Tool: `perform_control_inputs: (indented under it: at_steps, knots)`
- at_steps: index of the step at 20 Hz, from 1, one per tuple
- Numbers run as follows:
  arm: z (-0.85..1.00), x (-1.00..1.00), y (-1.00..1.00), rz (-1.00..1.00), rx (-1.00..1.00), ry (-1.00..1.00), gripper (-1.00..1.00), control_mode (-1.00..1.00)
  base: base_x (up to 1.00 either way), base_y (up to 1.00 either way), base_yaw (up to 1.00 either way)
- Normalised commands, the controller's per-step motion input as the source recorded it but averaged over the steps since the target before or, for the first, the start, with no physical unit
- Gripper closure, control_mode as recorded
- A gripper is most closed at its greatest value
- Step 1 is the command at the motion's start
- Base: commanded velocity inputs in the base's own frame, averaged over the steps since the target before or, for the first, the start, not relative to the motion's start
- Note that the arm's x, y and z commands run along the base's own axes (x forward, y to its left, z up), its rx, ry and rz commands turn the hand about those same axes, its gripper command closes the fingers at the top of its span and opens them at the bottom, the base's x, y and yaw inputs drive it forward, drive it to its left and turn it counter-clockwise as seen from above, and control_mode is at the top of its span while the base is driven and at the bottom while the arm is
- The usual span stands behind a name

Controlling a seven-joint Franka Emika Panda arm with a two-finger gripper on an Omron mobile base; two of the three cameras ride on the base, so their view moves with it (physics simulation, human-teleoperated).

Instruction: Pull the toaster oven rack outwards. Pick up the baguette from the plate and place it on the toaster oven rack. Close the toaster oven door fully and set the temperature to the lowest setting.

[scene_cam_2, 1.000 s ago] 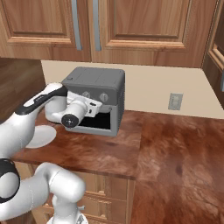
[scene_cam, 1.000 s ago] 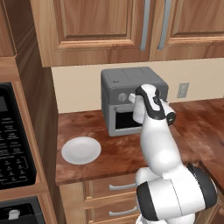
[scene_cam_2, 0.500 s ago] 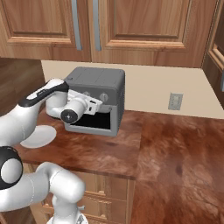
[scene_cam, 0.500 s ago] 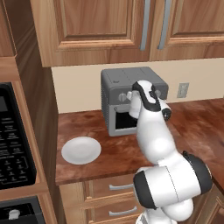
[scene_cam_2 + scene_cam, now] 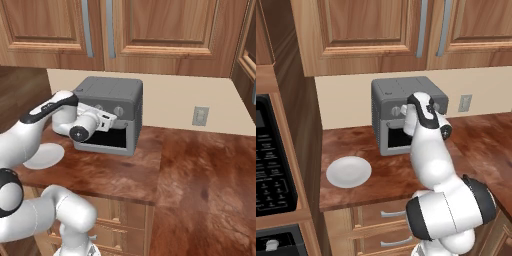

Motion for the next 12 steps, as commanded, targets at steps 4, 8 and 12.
perform_control_inputs:
  at_steps: [4, 8, 12]
  knots:
    - [0.0, 0.0, 0.16, 0.09, -0.23, 0.04, 1.0, -1.0, 0.0, 0.0, 0.0]
    - [-0.08, 0.0, 0.27, 0.2, -0.41, 0.13, 1.0, -1.0, 0.0, 0.0, 0.0]
    - [-0.26, 0.0, 0.23, 0.26, -0.46, 0.17, 1.0, -1.0, 0.0, 0.0, 0.0]
